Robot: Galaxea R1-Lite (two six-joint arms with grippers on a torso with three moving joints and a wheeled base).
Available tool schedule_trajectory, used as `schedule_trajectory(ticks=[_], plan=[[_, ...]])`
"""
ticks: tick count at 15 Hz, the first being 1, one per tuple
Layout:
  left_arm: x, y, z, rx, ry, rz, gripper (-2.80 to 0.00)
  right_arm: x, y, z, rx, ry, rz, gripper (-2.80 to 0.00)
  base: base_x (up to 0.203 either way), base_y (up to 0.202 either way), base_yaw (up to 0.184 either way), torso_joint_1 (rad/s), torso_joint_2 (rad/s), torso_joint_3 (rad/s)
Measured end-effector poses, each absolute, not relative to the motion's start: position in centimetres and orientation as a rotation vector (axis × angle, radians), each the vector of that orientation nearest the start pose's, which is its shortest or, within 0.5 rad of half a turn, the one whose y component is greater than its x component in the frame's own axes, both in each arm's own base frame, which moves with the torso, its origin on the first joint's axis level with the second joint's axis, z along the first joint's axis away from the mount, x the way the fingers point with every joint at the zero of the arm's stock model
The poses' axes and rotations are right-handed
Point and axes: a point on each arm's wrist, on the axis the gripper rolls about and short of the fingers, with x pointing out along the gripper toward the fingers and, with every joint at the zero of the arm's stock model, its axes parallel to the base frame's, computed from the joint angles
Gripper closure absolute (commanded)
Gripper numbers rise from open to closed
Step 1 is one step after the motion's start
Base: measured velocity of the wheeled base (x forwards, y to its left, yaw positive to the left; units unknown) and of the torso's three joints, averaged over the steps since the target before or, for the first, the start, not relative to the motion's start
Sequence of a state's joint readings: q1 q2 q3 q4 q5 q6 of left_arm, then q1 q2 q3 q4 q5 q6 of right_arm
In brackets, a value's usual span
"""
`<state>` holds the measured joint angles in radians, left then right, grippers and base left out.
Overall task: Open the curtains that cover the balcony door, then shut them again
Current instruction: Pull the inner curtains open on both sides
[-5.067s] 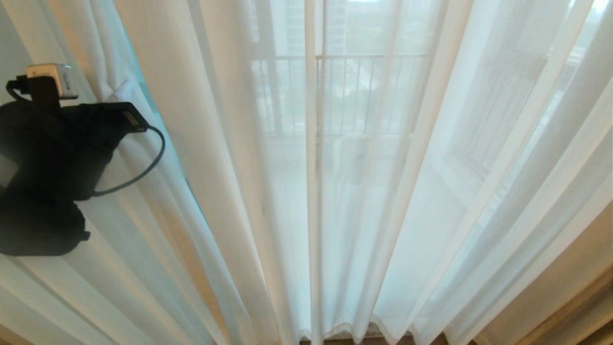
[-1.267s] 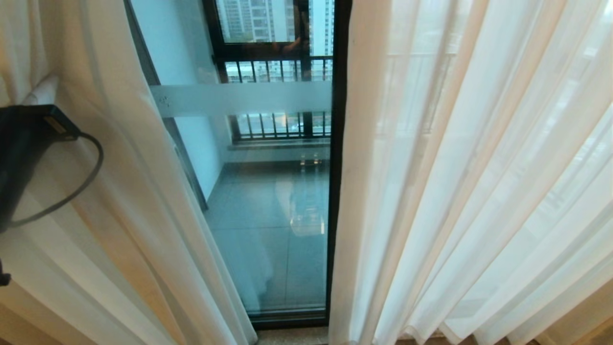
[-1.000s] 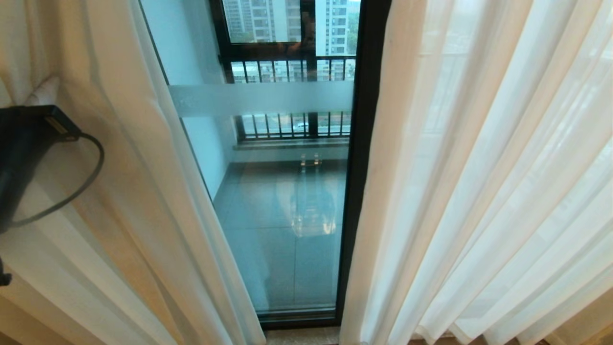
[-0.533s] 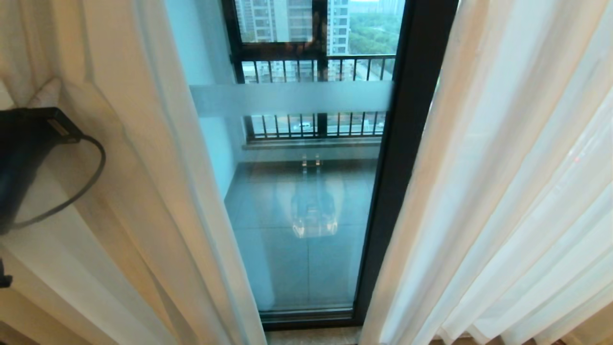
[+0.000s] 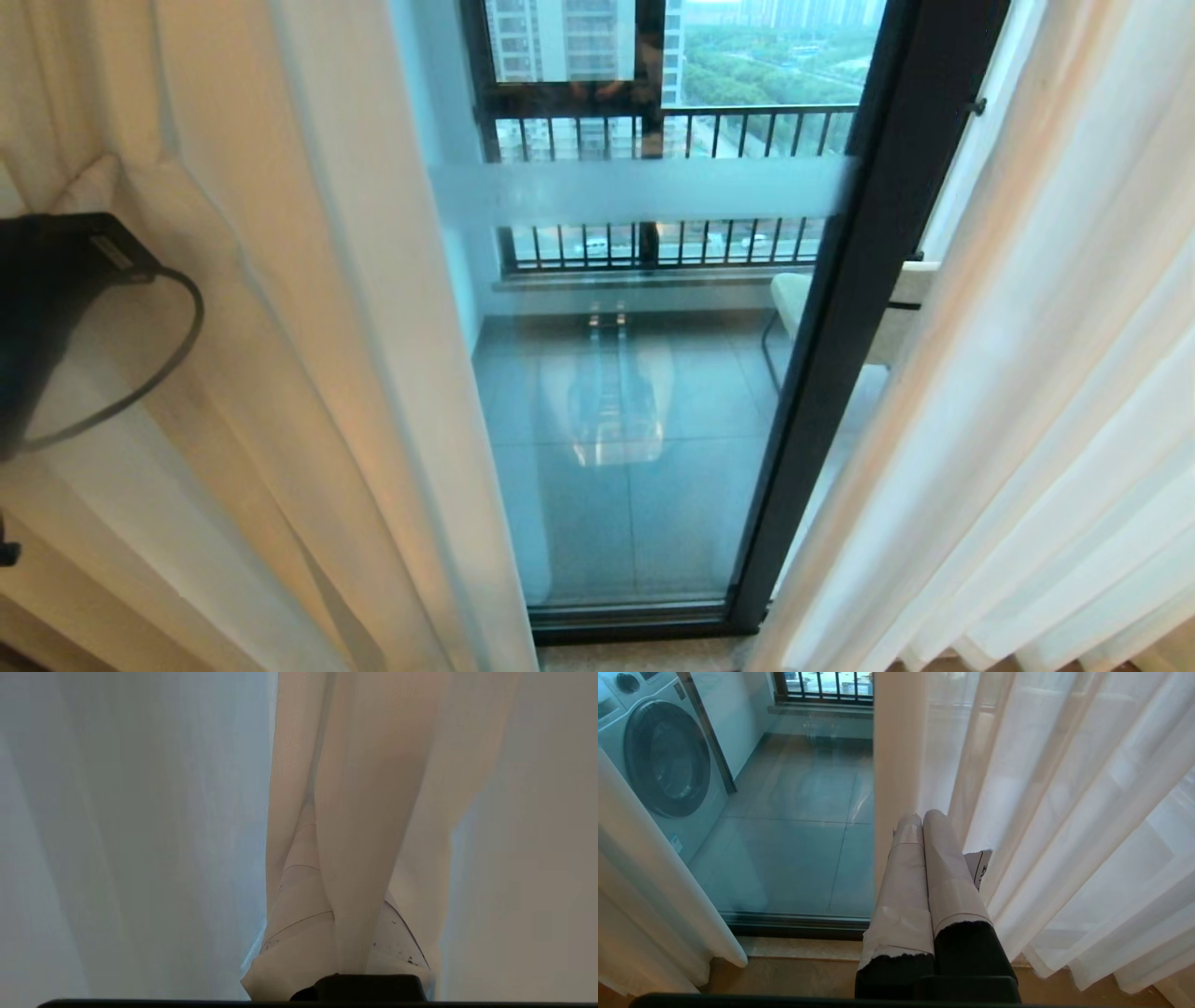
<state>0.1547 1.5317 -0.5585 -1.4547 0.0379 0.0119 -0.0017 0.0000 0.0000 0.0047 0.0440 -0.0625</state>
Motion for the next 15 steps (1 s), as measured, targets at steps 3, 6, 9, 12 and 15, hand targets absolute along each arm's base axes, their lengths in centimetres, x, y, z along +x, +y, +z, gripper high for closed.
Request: schedule_trajectory(ticks=[3, 6, 9, 12, 15], plan=[[23.64, 3.76, 24.57, 0.040, -0.482, 0.191, 0.00, -2.28, 0.10, 7.50, -0.062, 0.003, 0.042, 0.00, 0.000, 0.182, 0.002, -0.001, 0.00, 0.004], [23.63, 3.78, 24.57, 0.040, -0.482, 0.192, 0.00, -2.28, 0.10, 7.50, -0.062, 0.003, 0.042, 0.00, 0.000, 0.186, 0.002, 0.002, 0.00, 0.002], [23.62, 3.77, 24.54, 0.040, -0.481, 0.192, 0.00, -2.28, 0.10, 7.50, -0.062, 0.003, 0.042, 0.00, 0.000, 0.184, 0.001, 0.002, 0.00, 0.001], [23.61, 3.81, 24.52, 0.040, -0.480, 0.194, 0.00, -2.28, 0.10, 7.50, -0.062, 0.004, 0.042, 0.00, 0.000, 0.182, 0.001, 0.003, 0.00, 0.006], [23.61, 3.80, 24.50, 0.041, -0.479, 0.193, 0.00, -2.28, 0.10, 7.50, -0.063, 0.003, 0.042, 0.00, 0.000, 0.182, -0.001, 0.003, 0.00, 0.002]])
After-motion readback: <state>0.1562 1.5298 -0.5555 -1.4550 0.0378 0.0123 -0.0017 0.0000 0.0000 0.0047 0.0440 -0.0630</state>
